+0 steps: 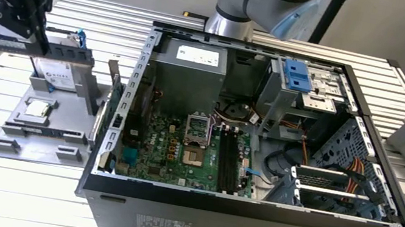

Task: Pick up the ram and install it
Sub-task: 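Pick up the ram and move it above insertion slot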

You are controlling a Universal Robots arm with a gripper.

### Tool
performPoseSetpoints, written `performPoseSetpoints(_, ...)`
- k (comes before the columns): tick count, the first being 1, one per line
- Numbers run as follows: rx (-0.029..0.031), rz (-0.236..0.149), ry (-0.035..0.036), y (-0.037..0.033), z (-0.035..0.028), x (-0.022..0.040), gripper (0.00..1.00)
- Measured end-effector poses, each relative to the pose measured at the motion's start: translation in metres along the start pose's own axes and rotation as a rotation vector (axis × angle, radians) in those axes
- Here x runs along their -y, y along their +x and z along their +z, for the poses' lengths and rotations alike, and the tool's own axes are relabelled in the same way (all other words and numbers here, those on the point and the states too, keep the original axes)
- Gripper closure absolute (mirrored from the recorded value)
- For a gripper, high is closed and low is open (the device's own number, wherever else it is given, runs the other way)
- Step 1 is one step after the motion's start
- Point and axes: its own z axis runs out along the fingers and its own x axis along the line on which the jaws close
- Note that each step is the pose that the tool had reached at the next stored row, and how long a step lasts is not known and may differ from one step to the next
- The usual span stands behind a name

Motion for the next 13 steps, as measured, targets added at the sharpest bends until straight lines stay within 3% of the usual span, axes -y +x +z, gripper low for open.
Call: performPoseSetpoints(13,-0.0015,0.0,0.0,-0.0081,0.0001,0.0086,1.0)
